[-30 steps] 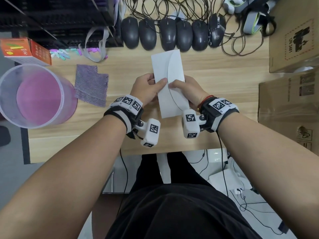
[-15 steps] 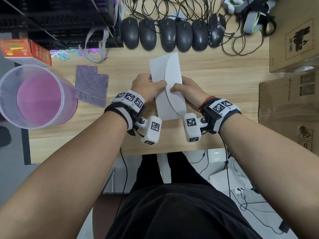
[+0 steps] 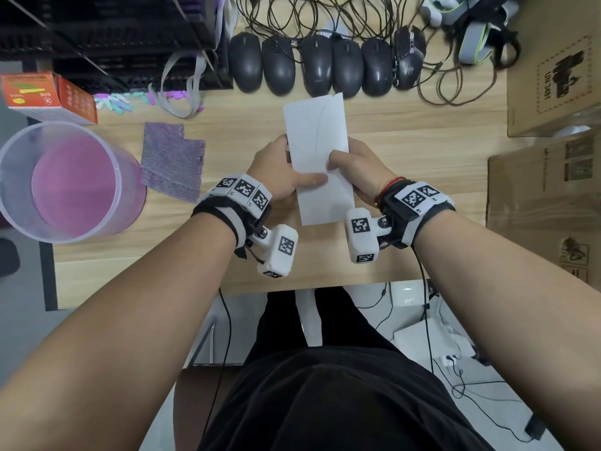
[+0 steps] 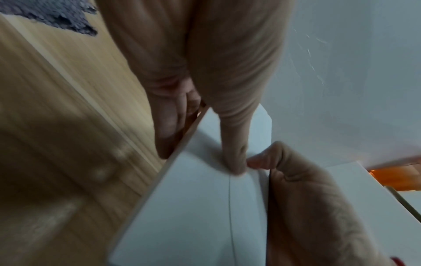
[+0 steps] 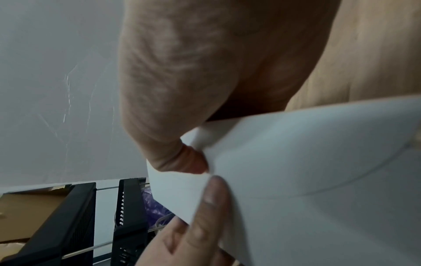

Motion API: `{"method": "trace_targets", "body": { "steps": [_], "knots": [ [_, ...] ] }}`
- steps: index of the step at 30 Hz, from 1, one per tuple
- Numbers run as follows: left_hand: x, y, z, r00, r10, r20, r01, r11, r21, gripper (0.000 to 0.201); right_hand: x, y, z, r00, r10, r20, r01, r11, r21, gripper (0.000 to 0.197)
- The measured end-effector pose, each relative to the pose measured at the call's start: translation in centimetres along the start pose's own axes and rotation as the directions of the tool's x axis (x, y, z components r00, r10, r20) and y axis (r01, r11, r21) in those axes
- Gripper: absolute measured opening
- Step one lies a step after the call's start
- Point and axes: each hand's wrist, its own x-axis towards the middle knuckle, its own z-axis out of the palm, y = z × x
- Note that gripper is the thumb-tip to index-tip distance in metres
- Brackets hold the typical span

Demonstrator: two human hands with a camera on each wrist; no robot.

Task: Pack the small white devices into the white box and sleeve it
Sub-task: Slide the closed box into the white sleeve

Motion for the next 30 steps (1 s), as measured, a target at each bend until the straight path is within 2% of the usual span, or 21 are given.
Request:
{"method": "trace_targets", "body": {
  "steps": [4, 6, 9, 13, 16, 20, 24, 27, 30],
  "knots": [
    [2.5, -3.3, 0.8, 0.994, 0.017, 0.106, -0.024, 0.998, 0.064, 0.108, 0.0, -0.1, 0.2, 0.999, -0.031, 0.011, 0.031, 0.999, -0.018, 0.048],
    [3.1, -4.1, 1.0, 0.994, 0.028, 0.104, -0.034, 0.998, 0.055, 0.114, -0.1, -0.3, 0.2, 0.997, -0.072, 0.021, 0.073, 0.996, -0.053, 0.044],
    [2.0, -2.4, 0.9, 0.998, 0.041, 0.053, -0.043, 0.998, 0.038, 0.115, -0.1, -0.6, 0.0, 0.988, -0.150, 0.037, 0.153, 0.980, -0.126, 0.044],
    [1.8, -1.8, 0.5, 0.996, 0.049, 0.076, -0.055, 0.996, 0.073, 0.118, -0.1, -0.5, -0.1, 0.980, -0.194, 0.036, 0.197, 0.967, -0.162, 0.049],
    [1.5, -1.2, 0.2, 0.995, 0.040, 0.092, -0.050, 0.992, 0.112, 0.109, -0.3, -0.6, -0.2, 0.977, -0.204, 0.060, 0.211, 0.963, -0.169, 0.043],
    [1.2, -1.2, 0.0, 0.993, 0.032, 0.112, -0.047, 0.990, 0.133, 0.113, -0.5, -1.2, 0.1, 0.966, -0.234, 0.110, 0.252, 0.949, -0.191, 0.040],
    [0.4, 0.1, -0.3, 0.989, 0.036, 0.147, -0.048, 0.996, 0.078, 0.099, -0.2, -1.2, -0.1, 0.966, -0.228, 0.123, 0.247, 0.953, -0.177, 0.039],
    [0.1, 0.6, -0.3, 0.987, 0.035, 0.155, -0.047, 0.996, 0.074, 0.099, -0.3, -1.1, -0.2, 0.976, -0.204, 0.073, 0.213, 0.966, -0.145, 0.023],
    [-0.1, 0.8, -0.2, 0.991, 0.053, 0.127, -0.068, 0.991, 0.119, 0.098, 0.1, -0.8, -0.2, 0.980, -0.197, -0.022, 0.188, 0.962, -0.198, 0.024]
  ]
}}
